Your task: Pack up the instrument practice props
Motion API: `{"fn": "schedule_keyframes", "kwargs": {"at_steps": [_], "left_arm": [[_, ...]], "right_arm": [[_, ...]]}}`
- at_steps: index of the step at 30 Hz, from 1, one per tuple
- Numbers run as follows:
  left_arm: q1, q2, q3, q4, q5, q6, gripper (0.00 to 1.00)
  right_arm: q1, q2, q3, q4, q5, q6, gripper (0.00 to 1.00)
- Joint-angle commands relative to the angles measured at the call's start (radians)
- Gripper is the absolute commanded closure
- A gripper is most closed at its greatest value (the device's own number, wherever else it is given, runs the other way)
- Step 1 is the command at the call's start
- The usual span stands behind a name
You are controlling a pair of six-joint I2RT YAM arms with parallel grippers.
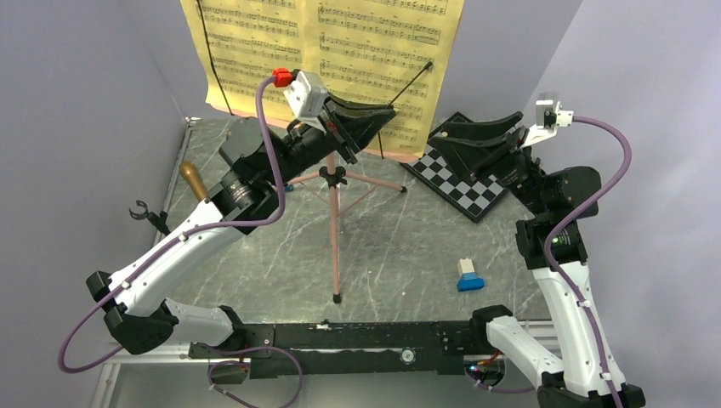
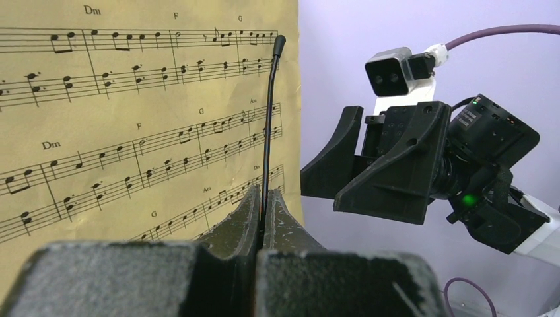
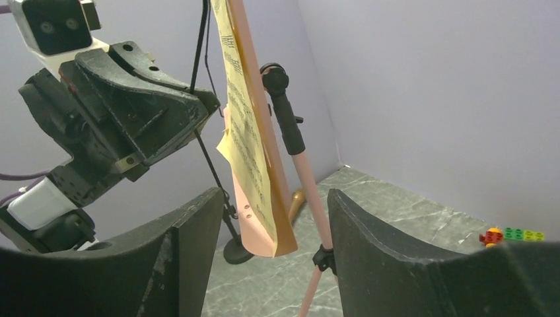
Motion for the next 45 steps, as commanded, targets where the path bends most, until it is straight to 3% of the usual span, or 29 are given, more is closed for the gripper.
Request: {"fn": "schedule_keyframes", "kwargs": {"at_steps": [1,23,34,45], "left_arm": [[-0.016,-0.068,-0.044,0.149,0.061,0.029,1.0],[-0.04,-0.094,-0.115,0.267,0.133,0.067,1.0],[-0.045,-0.078,-0.112,0.251,0.106,0.089,1.0],[-0.05,-0.073,-0.107,0.243,0.093,0.1,1.0]], "right_arm": [[-0.001,0.004,0.028,0.04,-0.019,0.023,0.35],[0.0,0.048,0.094,0.117,-0.053,0.093,0.27],[0.012,0.075,0.109,0.152,-0.092,0.119,0.46],[0.023,0.075,0.11,0.147,-0.098,0.112,0.8]]}}
